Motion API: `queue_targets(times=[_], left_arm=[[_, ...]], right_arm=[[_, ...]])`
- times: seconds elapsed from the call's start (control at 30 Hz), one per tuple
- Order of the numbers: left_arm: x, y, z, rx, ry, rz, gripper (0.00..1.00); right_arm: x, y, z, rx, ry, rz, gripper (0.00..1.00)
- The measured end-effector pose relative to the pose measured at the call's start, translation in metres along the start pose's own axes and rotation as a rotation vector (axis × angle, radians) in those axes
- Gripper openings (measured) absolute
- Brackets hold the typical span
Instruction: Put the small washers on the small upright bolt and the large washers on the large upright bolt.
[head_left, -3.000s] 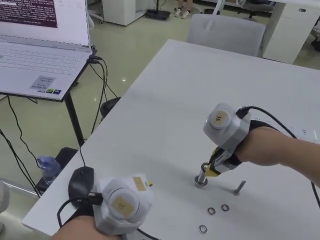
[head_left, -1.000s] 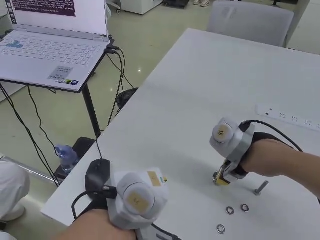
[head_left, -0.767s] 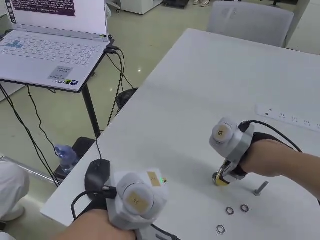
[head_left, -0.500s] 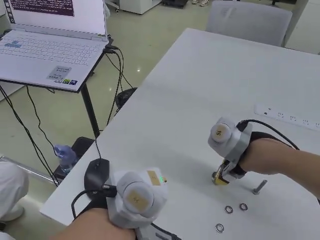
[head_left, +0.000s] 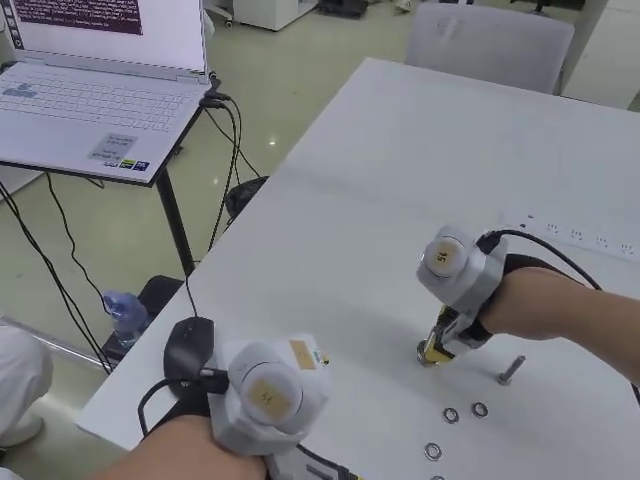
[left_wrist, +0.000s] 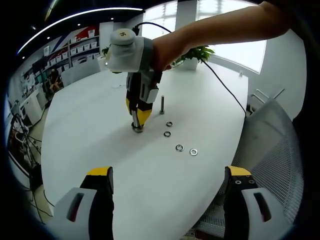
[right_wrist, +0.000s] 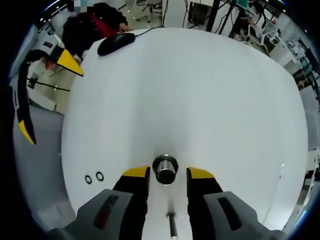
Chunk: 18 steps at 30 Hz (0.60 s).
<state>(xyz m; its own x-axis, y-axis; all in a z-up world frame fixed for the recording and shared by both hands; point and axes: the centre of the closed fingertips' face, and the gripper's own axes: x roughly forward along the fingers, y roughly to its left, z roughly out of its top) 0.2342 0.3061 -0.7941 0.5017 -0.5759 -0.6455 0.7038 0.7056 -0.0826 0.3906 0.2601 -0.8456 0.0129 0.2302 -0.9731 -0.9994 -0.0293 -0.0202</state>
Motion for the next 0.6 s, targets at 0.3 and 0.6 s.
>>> queue_targets(times=[0.3, 0.6], left_arm=[[-0.004, 0.001, 0.001, 0.003, -0.002, 0.006, 0.91], [-0.005, 0.001, 0.003, 0.011, 0.001, 0.009, 0.91]], right_arm=[[-0.009, 0.006, -0.012, -0.006, 0.006, 0.002, 0.30], [-0.019, 0.014, -0.025, 0.018, -0.011, -0.003, 0.30]])
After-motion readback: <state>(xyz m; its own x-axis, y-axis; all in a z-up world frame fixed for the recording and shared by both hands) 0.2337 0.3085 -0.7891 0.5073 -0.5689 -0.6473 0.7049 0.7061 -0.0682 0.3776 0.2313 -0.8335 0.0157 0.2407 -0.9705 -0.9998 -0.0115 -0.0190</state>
